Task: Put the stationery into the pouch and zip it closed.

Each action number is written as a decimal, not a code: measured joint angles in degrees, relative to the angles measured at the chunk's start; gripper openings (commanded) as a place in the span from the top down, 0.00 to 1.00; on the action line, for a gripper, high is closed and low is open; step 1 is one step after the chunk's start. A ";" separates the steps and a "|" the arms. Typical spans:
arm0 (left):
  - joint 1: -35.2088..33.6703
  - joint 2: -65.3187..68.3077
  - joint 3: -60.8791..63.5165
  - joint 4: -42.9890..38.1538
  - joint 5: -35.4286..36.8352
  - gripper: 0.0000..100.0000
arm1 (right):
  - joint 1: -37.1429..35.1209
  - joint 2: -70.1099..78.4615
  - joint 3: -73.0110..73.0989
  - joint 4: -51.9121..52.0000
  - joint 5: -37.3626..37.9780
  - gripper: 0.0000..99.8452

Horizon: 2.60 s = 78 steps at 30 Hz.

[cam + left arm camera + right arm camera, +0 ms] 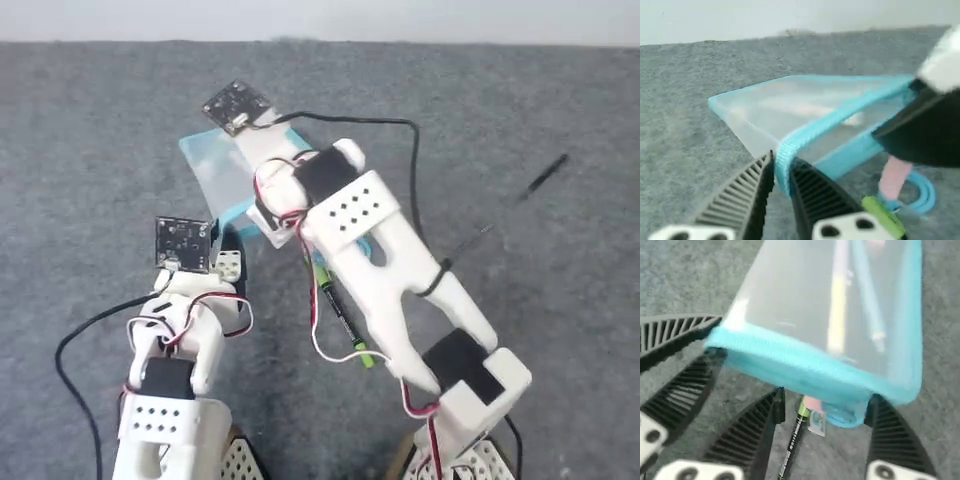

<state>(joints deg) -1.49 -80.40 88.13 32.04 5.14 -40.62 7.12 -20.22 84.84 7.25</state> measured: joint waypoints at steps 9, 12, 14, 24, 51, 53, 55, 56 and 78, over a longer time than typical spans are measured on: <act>-0.18 0.00 0.00 0.00 0.00 0.99 | 6.15 -15.82 1.93 8.88 1.76 0.74; -0.18 0.00 0.00 0.00 0.00 0.99 | 7.65 -19.60 9.93 9.32 2.73 0.77; -0.18 0.00 0.00 0.00 0.00 0.99 | 9.05 -21.54 18.11 7.56 2.81 0.78; -2.64 0.00 0.00 0.00 0.00 0.99 | 9.49 -26.55 59.16 -14.07 6.59 0.78; -3.08 0.00 0.00 0.00 0.00 0.99 | -0.09 -26.73 74.99 -27.25 6.68 0.90; -3.08 0.00 0.00 0.00 0.00 0.99 | 0.00 -26.73 75.25 -27.60 6.68 0.92; -3.08 0.00 0.00 0.00 0.00 0.99 | 1.41 -26.73 75.43 -27.69 6.68 0.94; -3.16 0.00 0.00 0.00 0.00 0.99 | 2.37 -26.73 75.43 -27.69 6.68 0.94; -3.34 0.00 0.00 0.00 0.00 0.99 | 16.70 -27.08 75.43 -25.32 6.95 0.97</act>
<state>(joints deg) -4.84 -80.40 88.13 32.04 5.14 -23.91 -19.96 55.21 59.52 14.20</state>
